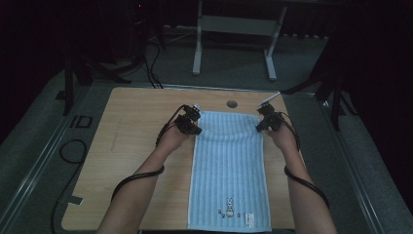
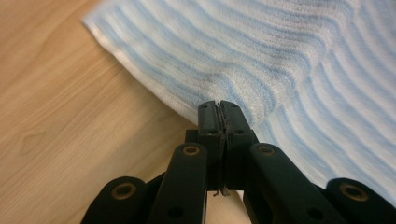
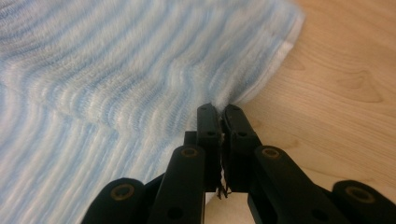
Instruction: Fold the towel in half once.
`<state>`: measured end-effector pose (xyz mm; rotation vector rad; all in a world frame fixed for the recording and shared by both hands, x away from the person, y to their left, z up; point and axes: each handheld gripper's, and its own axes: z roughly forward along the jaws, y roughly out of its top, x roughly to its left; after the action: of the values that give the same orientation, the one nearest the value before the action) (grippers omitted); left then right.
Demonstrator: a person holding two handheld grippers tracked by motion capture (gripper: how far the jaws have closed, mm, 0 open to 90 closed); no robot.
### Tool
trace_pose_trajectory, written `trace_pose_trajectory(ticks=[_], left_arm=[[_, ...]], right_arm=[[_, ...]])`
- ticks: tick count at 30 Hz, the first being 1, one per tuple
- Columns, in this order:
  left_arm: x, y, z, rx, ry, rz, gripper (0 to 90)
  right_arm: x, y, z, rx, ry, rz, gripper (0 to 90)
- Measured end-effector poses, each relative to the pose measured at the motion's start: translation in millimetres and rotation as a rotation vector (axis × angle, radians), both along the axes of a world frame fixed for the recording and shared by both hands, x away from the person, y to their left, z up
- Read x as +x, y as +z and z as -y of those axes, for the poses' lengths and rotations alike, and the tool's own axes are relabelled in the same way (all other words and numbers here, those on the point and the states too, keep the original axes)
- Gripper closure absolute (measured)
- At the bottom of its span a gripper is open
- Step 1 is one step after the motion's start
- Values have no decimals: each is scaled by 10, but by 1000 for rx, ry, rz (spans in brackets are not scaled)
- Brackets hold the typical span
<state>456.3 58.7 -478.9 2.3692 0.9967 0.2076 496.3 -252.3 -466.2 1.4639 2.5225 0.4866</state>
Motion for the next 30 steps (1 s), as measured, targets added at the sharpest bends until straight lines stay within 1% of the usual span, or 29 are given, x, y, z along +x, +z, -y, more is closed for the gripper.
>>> trace_pose_trajectory(ticks=[2, 3, 4, 5, 6, 7, 8, 9, 10, 11, 12, 13, 14, 15, 16, 17, 18, 19, 20, 21, 22, 23, 24, 26, 27, 28, 29, 30], left_arm=[[-113, 63, -27, -14, -7, 17, 880], [-170, 83, -40, -17, -13, 17, 880], [-236, 97, -49, -21, -19, 29, 880], [-296, 99, -59, -30, -23, 29, 880], [-358, 95, -63, -34, -26, 25, 880], [-432, 89, -65, -33, -34, 33, 880], [-501, 77, -66, -37, -41, 30, 880], [-600, 58, -76, -39, -46, 30, 879], [-664, 47, -81, -36, -50, 41, 879], [-736, 20, -84, -28, -58, 36, 879], [-808, -16, -86, -30, -63, 30, 879], [-871, -51, -89, -19, -74, 19, 879], [-926, -95, -84, 1, -83, 9, 879], [-981, -136, -85, 10, -88, 1, 878], [-1031, -184, -86, 4, -87, -15, 878], [-1071, -236, -85, 4, -98, -43, 878], [-1113, -283, -82, 10, -109, -60, 877], [-1152, -324, -79, 24, -119, -67, 874], [-1178, -346, -85, 34, -130, -78, 865], [-1196, -342, -104, 30, -125, -74, 826], [-1205, -318, -131, 23, -113, -57, 782], [-1198, -283, -158, 23, -114, -47, 745], [-1194, -251, -172, 14, -111, -37, 715], [-1165, -220, -173, -5, -106, -34, 711], [-1146, -222, -158, -4, -108, -34, 711], [-1129, -230, -140, -8, -106, -34, 711], [-1112, -245, -118, -5, -111, -43, 711], [-1104, -266, -89, 2, -114, -43, 712]], right_arm=[[-116, 61, 32, 8, 26, 27, 866], [-175, 78, 48, 12, 27, 23, 865], [-247, 89, 59, 12, 39, 26, 865], [-321, 93, 73, 16, 54, 39, 865], [-396, 91, 87, 23, 60, 37, 865], [-477, 83, 96, 24, 76, 41, 865], [-551, 70, 107, 29, 82, 43, 864], [-630, 56, 115, 33, 89, 43, 864], [-738, 38, 116, 35, 113, 52, 864], [-802, 26, 120, 42, 121, 51, 864], [-879, 2, 129, 47, 137, 54, 864], [-947, -31, 136, 50, 149, 51, 863], [-1007, -72, 145, 53, 154, 39, 863], [-1063, -116, 148, 55, 161, 31, 860], [-1109, -164, 148, 57, 168, 21, 860], [-1152, -211, 146, 50, 176, 8, 855], [-1198, -253, 145, 43, 184, 5, 842], [-1233, -293, 148, 47, 184, -5, 809], [-1264, -320, 154, 39, 191, -19, 765], [-1303, -324, 161, 27, 196, -13, 760], [-1337, -304, 178, 24, 200, 0, 752], [-1365, -267, 196, 30, 203, 9, 735], [-1388, -223, 210, 32, 204, 26, 735], [-1407, -150, 204, 37, 211, 40, 740], [-1408, -128, 184, 33, 215, 43, 758], [-1399, -116, 164, 25, 222, 51, 757], [-1386, -111, 142, 24, 227, 53, 757], [-1368, -112, 121, 27, 228, 52, 758]])
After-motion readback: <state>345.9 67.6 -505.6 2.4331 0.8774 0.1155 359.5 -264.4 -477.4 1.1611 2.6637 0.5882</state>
